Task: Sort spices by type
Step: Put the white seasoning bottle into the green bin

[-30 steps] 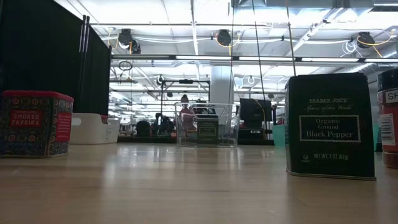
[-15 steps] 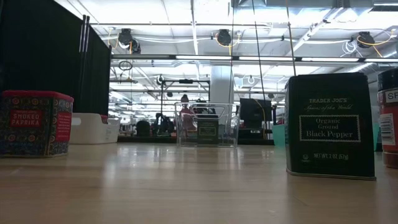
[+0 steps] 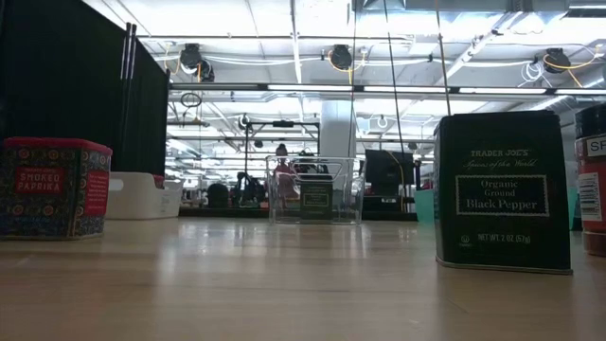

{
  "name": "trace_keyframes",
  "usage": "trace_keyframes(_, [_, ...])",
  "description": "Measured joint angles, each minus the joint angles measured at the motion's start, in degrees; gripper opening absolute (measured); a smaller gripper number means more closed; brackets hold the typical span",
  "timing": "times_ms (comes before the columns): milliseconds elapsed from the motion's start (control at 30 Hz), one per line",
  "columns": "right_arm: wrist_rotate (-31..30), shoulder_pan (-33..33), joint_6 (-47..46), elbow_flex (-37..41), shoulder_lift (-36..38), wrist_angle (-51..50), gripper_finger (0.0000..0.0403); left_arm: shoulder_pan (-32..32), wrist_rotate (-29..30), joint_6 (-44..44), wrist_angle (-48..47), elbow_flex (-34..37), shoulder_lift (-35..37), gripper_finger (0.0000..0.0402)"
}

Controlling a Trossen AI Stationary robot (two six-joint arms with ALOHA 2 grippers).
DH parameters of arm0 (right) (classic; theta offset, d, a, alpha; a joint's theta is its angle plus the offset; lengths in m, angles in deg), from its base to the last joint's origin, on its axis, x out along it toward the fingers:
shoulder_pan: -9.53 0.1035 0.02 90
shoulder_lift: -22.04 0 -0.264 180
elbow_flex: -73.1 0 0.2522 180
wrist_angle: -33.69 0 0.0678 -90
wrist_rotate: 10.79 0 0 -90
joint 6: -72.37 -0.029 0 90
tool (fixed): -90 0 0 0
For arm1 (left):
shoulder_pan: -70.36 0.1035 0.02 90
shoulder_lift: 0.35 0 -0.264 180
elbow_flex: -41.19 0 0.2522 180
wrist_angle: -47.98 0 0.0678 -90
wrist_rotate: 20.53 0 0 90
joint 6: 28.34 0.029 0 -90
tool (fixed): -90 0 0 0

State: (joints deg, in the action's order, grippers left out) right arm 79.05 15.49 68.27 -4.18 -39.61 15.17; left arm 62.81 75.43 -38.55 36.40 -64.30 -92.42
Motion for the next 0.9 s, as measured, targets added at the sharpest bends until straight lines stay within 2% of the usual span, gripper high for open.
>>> trace_keyframes(300, [0.05,0.00,0.04,0.00,0.04,0.26,0.0161,0.24,2.15,-0.67,-0.16,0.00,-0.04,0.0368])
trace_keyframes(467, [0.05,0.00,0.08,0.00,0.04,0.23,0.0161,0.95,6.23,0.44,-1.27,0.00,-0.21,0.0368])
trace_keyframes(600, [0.07,0.00,0.26,0.00,0.06,0.20,0.0161,1.48,3.67,0.67,-0.80,0.00,-1.13,0.0368])
trace_keyframes(767, [0.18,0.02,0.26,-0.02,-0.15,-0.01,0.0161,1.03,2.28,6.03,3.93,0.04,-2.43,0.0365])
trace_keyframes(900, [0.18,0.02,0.26,-0.02,-0.15,0.24,0.0161,1.14,1.74,6.51,4.78,-0.07,-2.67,0.0326])
